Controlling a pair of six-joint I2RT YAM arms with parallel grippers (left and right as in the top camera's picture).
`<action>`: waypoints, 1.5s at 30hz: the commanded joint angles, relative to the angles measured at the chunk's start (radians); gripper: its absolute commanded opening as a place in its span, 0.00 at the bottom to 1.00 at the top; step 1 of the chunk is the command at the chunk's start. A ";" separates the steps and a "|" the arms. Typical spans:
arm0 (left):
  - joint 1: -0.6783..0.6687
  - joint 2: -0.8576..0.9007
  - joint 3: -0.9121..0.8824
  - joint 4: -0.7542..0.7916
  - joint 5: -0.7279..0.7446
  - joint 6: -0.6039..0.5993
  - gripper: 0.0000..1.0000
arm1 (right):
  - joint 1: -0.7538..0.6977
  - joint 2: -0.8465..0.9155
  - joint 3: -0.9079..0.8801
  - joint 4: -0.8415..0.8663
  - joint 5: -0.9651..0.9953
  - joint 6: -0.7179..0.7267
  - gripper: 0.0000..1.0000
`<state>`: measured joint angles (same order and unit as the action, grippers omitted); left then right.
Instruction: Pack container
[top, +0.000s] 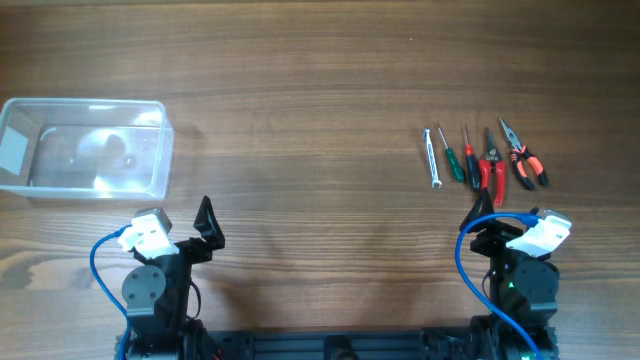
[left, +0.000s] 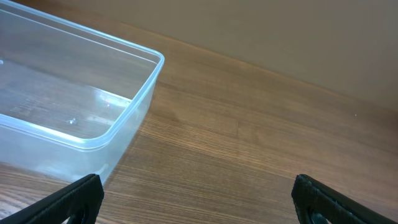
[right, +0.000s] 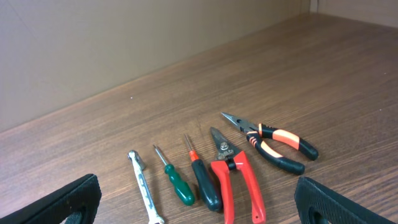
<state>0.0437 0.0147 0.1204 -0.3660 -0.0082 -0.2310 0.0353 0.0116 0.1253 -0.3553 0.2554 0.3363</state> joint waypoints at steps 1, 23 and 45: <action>-0.007 -0.004 -0.010 0.004 0.019 -0.013 1.00 | -0.005 -0.009 -0.001 0.004 0.013 0.006 1.00; -0.007 -0.004 -0.010 0.004 0.019 -0.013 1.00 | -0.005 -0.009 -0.001 0.004 0.013 0.005 1.00; -0.007 0.175 0.186 0.018 0.089 -0.119 0.99 | -0.005 0.289 0.280 0.025 -0.291 0.031 1.00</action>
<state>0.0437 0.0719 0.1539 -0.3546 0.1291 -0.3260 0.0353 0.1238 0.2192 -0.3191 0.0143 0.4320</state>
